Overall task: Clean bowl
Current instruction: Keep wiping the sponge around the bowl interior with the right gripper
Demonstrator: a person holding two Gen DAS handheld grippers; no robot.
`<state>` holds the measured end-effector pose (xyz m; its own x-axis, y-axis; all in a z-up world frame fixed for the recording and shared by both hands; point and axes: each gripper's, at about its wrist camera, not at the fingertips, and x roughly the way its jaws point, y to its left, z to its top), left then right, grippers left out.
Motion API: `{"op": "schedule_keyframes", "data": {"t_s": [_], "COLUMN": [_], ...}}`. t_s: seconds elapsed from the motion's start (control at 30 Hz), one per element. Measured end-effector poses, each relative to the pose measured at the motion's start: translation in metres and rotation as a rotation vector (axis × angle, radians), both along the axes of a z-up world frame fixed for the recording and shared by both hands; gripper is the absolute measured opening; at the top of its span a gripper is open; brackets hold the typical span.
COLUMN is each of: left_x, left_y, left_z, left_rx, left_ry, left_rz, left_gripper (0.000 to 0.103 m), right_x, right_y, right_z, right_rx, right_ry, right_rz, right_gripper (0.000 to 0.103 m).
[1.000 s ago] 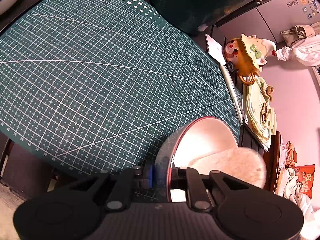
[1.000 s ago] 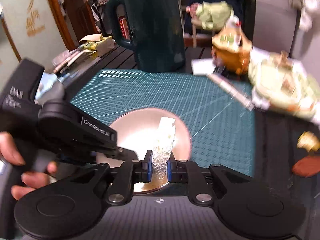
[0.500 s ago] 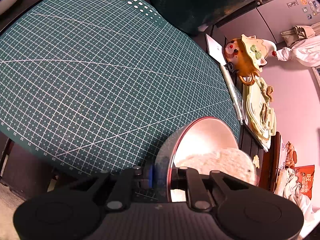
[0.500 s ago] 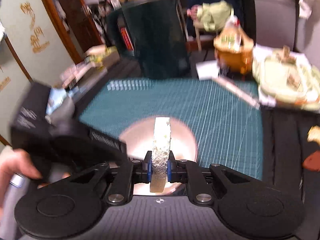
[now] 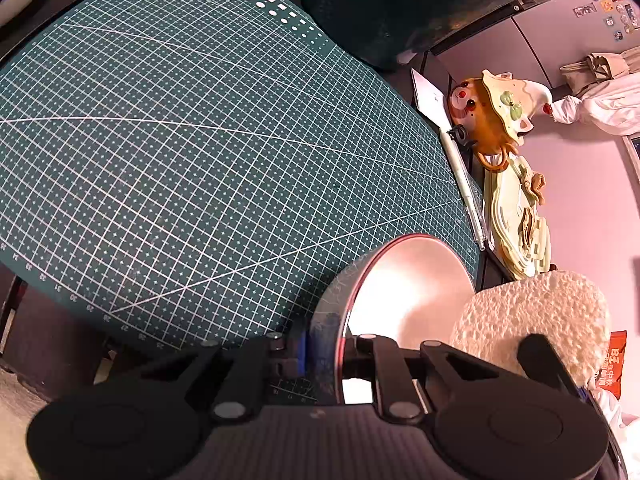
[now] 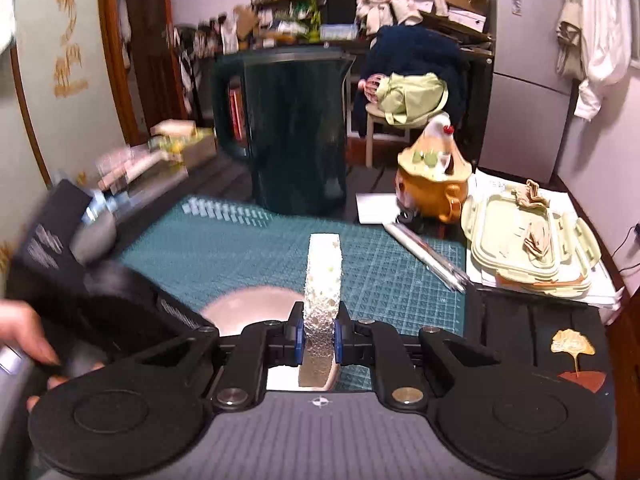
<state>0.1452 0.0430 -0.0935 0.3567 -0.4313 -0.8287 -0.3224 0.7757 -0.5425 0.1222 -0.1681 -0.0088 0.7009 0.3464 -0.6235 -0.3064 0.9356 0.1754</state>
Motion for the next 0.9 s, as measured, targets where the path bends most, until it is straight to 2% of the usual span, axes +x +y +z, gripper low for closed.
{"op": "schedule_keyframes", "data": {"t_s": [0.1,0.2,0.3,0.33,0.43,0.57,0.63,0.73,0.83,0.9], "left_x": [-0.004,-0.007,-0.01,-0.011,-0.013,-0.015,-0.016,-0.016,-0.013,-0.012], "left_y": [0.0,-0.004,-0.008,-0.009,-0.012,0.001,0.004,0.003,0.003,0.004], "left_z": [0.0,0.001,0.002,0.002,0.003,-0.003,-0.005,-0.007,-0.001,0.001], "left_rx": [-0.013,-0.01,-0.011,-0.012,-0.013,-0.013,-0.01,-0.009,-0.011,-0.009], "left_ry": [0.0,-0.003,-0.006,-0.006,-0.005,-0.005,-0.006,-0.006,-0.005,-0.007], "left_rz": [0.012,0.01,0.008,0.007,0.005,0.006,0.005,0.005,0.009,0.008], "left_gripper": [0.015,0.015,0.015,0.015,0.015,0.015,0.015,0.015,0.014,0.015], "right_x": [0.008,0.013,0.016,0.016,0.007,-0.003,-0.003,0.003,0.008,0.01], "right_y": [-0.001,0.01,0.014,0.014,0.015,0.015,0.013,0.012,0.019,0.021], "right_z": [-0.008,-0.026,-0.036,-0.037,-0.024,-0.007,-0.004,-0.011,-0.028,-0.037], "right_rx": [0.092,0.054,0.017,0.002,-0.091,-0.089,-0.036,0.041,0.03,0.018], "right_ry": [0.093,0.157,0.175,0.169,0.056,-0.024,-0.008,0.071,0.166,0.185], "right_rz": [0.035,0.053,0.037,0.027,-0.006,-0.012,0.009,0.041,0.055,0.026], "right_gripper": [0.012,0.012,0.012,0.012,0.012,0.012,0.012,0.012,0.012,0.012]}}
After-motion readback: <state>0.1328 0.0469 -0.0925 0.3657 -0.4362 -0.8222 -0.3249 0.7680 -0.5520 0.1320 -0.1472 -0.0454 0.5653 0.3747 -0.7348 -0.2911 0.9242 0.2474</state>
